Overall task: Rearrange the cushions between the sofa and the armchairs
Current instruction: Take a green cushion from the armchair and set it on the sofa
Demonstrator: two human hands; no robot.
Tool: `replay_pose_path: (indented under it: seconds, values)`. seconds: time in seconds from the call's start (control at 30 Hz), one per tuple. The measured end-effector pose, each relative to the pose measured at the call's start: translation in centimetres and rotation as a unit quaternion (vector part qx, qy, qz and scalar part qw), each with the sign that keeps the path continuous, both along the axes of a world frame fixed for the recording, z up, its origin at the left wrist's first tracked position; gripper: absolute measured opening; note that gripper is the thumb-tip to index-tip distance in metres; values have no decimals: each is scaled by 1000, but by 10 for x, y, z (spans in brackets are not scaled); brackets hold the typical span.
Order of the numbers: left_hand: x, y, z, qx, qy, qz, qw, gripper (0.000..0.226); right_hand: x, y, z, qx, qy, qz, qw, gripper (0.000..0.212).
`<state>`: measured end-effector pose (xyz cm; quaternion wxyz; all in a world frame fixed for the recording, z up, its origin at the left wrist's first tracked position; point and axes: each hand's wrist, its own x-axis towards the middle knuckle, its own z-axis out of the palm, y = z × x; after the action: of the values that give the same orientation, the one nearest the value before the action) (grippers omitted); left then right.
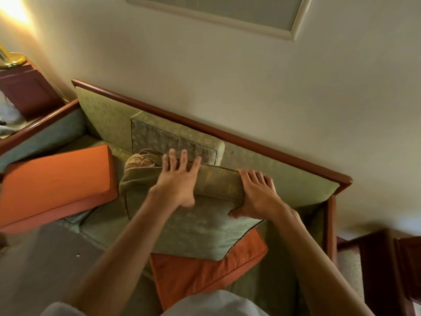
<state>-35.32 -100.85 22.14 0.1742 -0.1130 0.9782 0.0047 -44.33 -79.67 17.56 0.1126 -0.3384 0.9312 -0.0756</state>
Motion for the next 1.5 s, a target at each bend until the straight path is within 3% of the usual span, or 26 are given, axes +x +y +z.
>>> replay_pose_path:
  seconds: [0.1, 0.23, 0.33, 0.47, 0.63, 0.73, 0.83, 1.0, 1.13, 1.27, 1.5]
  values:
    - [-26, 82, -23, -24, -4, -117, 993, 138, 0, 6, -5, -5, -31, 12, 999, 143]
    - [-41, 143, -38, -28, 37, -144, 988, 131, -1, 51, -17, -24, -56, -22, 998, 144]
    - [-35, 155, -48, -24, 83, -166, 982, 120, 6, 84, -31, -88, -88, -61, 990, 131]
    - [-28, 157, -55, 25, 144, -160, 976, 107, 12, 98, -45, -247, -143, -81, 955, 111]
    - [-25, 124, -19, 76, 180, -136, 971, 107, 8, 80, -1, -309, -125, -18, 943, 92]
    - [-3, 85, 15, 166, 215, -92, 958, 111, 16, 51, 52, -280, -75, 59, 955, 89]
    - [20, 42, 36, 239, 234, -62, 941, 115, 24, 16, 89, -270, -19, 110, 956, 104]
    - [42, -6, 8, 338, 206, 21, 918, 130, 32, -50, 66, -270, -107, 109, 951, 108]
    - [46, -46, -4, 306, 206, 20, 929, 132, 34, -82, 18, -258, -118, 72, 956, 111]
    - [44, -91, -12, 245, 155, 54, 956, 127, 24, -84, -34, -161, -95, 74, 980, 115]
    - [54, -174, -50, 230, 106, 143, 957, 130, -5, -34, -97, -15, -148, -57, 987, 119]
